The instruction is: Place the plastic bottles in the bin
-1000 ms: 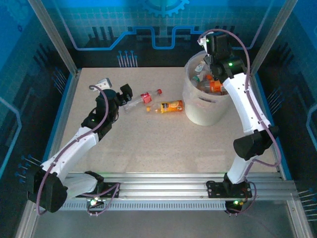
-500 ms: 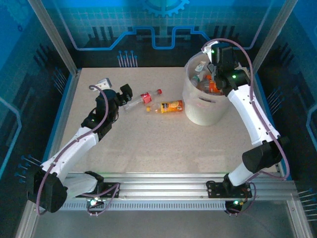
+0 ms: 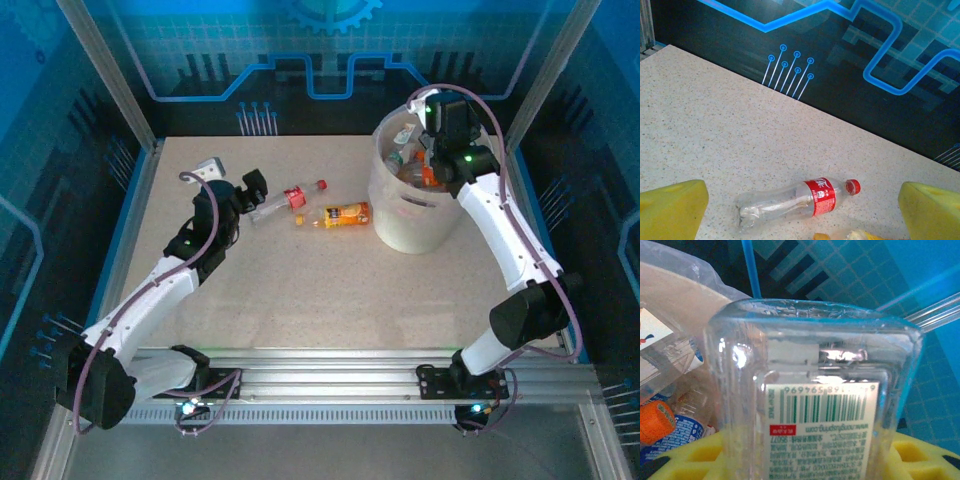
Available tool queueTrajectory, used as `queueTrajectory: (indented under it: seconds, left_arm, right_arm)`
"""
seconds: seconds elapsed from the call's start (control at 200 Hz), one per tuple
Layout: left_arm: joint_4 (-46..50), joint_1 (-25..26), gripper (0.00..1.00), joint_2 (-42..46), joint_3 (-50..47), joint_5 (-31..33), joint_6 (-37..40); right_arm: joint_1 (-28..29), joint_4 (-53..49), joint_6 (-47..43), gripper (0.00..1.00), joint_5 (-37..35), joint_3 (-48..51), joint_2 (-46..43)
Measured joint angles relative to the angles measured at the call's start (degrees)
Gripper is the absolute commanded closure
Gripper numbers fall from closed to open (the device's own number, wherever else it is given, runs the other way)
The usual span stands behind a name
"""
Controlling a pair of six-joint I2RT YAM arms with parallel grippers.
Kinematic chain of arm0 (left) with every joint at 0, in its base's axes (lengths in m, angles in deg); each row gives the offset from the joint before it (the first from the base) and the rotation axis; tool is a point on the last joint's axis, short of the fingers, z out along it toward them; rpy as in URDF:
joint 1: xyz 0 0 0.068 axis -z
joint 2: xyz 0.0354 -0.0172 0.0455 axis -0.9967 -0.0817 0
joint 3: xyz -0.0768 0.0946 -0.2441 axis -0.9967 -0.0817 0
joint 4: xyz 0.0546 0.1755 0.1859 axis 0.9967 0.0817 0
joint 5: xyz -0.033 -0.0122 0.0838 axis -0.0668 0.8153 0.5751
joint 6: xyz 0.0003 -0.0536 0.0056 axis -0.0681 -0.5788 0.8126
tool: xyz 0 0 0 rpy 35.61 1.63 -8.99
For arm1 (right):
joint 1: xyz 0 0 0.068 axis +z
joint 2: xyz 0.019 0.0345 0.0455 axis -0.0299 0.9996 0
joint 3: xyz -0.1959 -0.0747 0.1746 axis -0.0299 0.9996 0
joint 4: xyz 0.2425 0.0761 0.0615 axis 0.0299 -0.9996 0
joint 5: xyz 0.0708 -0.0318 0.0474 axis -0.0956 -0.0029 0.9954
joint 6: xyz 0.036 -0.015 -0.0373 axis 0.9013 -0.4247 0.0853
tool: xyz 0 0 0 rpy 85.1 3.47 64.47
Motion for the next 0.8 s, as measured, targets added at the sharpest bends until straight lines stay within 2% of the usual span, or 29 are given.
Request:
queueTrajectory:
  seconds: [0.315,0.625,0.8]
  left_arm:
    - [0.0,0.0,0.01,0.04,0.0,0.0,0.0]
    - [0.0,0.0,0.01,0.13,0.0,0.02,0.0]
    - [0.0,0.0,0.01,0.13,0.0,0.0,0.0]
  right_arm:
    - [-2.08,-1.66,0.0,0.53,0.35,-0.13,3.58]
    - [-2.23,-6.25,1.84,0.16,4.83,-2.1,5.07]
    - [-2.14,-8.41,3.15,0.14,8.09,-2.56,4.0]
